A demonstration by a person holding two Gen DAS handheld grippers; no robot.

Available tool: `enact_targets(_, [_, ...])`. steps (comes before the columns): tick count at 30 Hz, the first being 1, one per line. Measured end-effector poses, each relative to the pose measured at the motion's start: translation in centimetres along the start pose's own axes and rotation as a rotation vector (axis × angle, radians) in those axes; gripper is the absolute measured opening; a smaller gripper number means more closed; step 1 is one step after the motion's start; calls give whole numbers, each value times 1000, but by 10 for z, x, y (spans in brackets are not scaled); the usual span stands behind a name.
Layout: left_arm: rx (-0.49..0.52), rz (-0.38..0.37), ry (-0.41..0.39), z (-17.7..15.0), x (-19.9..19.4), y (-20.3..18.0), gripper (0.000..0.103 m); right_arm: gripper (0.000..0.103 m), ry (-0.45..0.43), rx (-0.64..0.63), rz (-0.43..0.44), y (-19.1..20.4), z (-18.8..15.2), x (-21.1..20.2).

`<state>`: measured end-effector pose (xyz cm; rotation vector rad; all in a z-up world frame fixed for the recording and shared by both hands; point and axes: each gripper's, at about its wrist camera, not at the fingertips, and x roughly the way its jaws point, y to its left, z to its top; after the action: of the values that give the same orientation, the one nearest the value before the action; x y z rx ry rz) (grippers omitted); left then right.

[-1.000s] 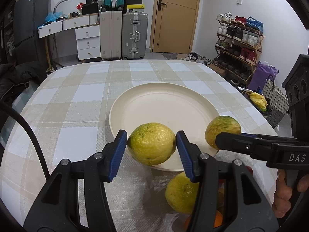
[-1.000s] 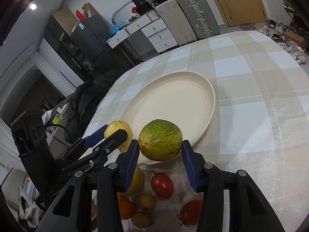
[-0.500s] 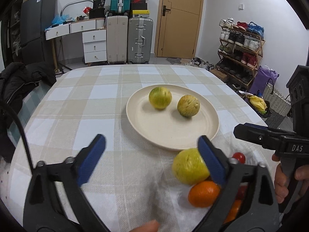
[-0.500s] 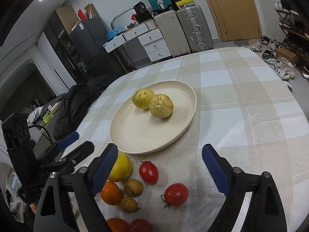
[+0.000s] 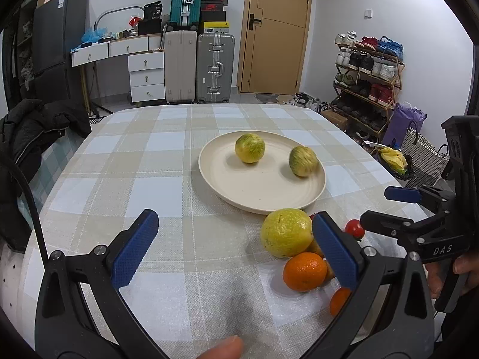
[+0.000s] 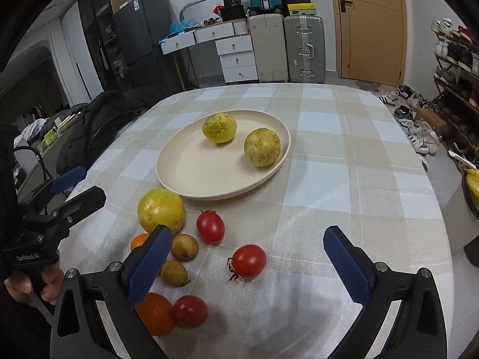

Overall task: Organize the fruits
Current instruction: 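Lower both fruits onto the plate and open both grippers, then move the right gripper to a red tomato and close on it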

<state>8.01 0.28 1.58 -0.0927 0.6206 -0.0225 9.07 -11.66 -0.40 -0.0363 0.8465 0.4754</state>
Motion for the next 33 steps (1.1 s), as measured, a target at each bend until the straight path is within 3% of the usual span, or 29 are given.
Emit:
enact_targets(13, [37, -11, 49, -10, 11, -15, 102, 103, 109, -50, -42, -10, -12, 17])
enact_targets(26, [20, -4, 80, -12, 25, -10, 102, 103, 152, -91, -86, -11, -21, 29])
enact_targets(31, [22, -6, 89, -14, 29, -10, 102, 100, 170, -119, -104, -8, -25, 32])
enact_targets(33, [26, -5, 89, -14, 30, -11, 102, 95, 174, -135, -113, -6, -27, 32])
